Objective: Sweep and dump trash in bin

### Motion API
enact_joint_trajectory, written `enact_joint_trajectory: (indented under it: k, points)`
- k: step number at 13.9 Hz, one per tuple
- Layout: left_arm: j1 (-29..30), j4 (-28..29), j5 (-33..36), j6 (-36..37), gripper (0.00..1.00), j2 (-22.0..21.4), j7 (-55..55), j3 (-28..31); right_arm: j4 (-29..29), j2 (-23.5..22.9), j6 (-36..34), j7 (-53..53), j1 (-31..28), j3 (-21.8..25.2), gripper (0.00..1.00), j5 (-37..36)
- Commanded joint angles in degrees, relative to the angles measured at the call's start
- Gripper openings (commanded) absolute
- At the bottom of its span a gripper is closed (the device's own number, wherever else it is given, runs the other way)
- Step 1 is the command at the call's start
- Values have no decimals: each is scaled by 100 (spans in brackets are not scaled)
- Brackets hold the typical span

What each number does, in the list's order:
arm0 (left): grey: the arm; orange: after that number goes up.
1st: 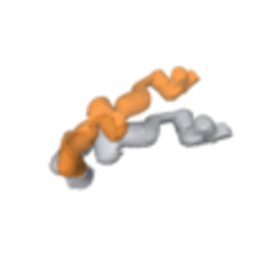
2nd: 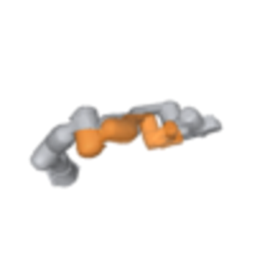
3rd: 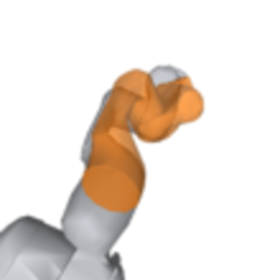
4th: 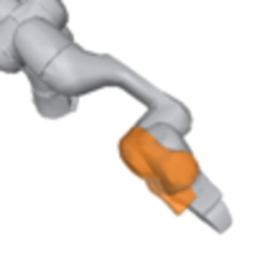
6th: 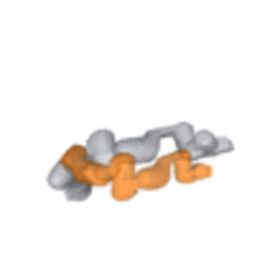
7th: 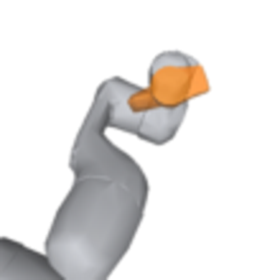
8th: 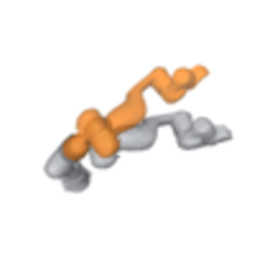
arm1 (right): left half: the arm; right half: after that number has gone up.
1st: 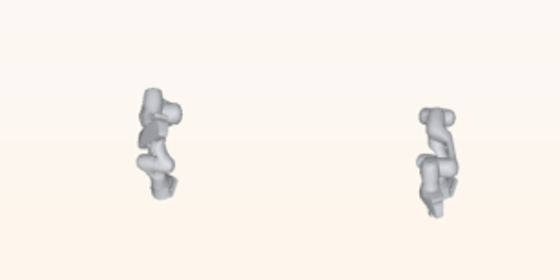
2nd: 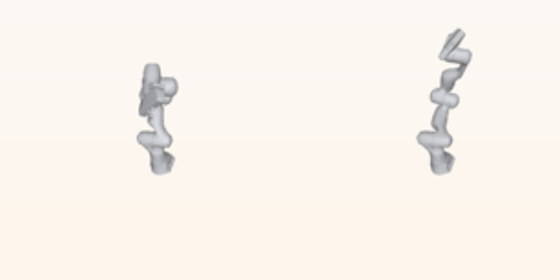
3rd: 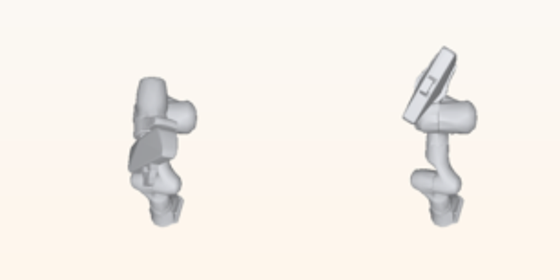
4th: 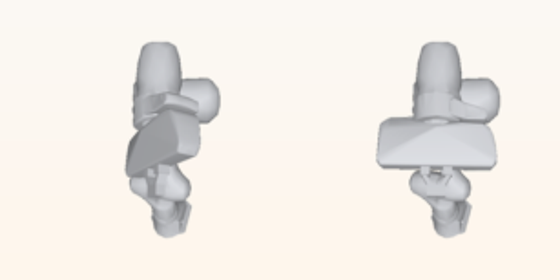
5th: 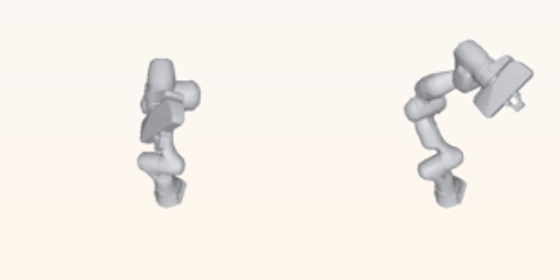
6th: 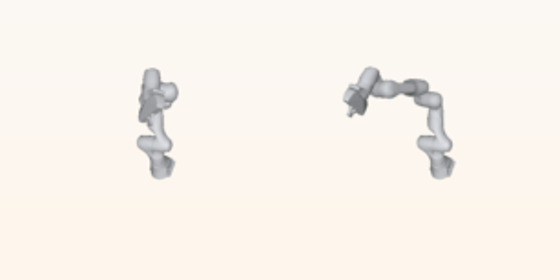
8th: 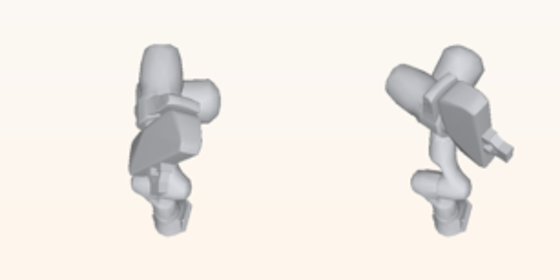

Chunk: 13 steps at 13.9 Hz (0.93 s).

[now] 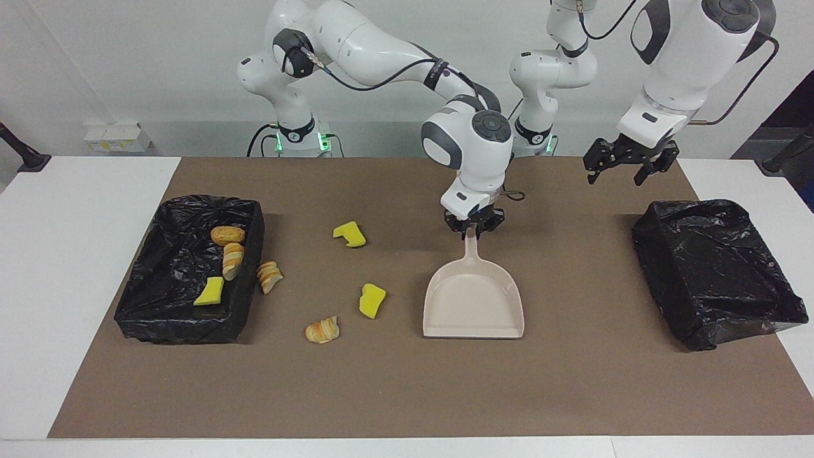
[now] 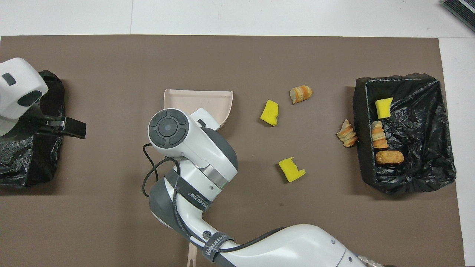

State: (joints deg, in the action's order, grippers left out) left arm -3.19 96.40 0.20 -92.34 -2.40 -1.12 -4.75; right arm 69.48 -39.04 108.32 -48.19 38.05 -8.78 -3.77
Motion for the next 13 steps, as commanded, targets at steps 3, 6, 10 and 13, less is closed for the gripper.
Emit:
enact_joint_trajectory:
  k: [3, 6, 10, 13]
  points:
    - [12, 221, -169, -240, 100, -120, 51, -8, 303, 133, 93, -103, -43, -27, 0, 113]
    - [12, 221, -196, -336, 100, -41, 60, -8, 303, 142, 40, -85, -70, -27, 26, 122]
    - [-15, 221, -214, -582, 100, 82, 68, -17, 425, 316, -65, -94, -227, -18, 72, 131]
    - [-23, 221, -214, -811, 100, 222, 68, -34, 679, 720, -100, -251, -439, -18, 99, 140]
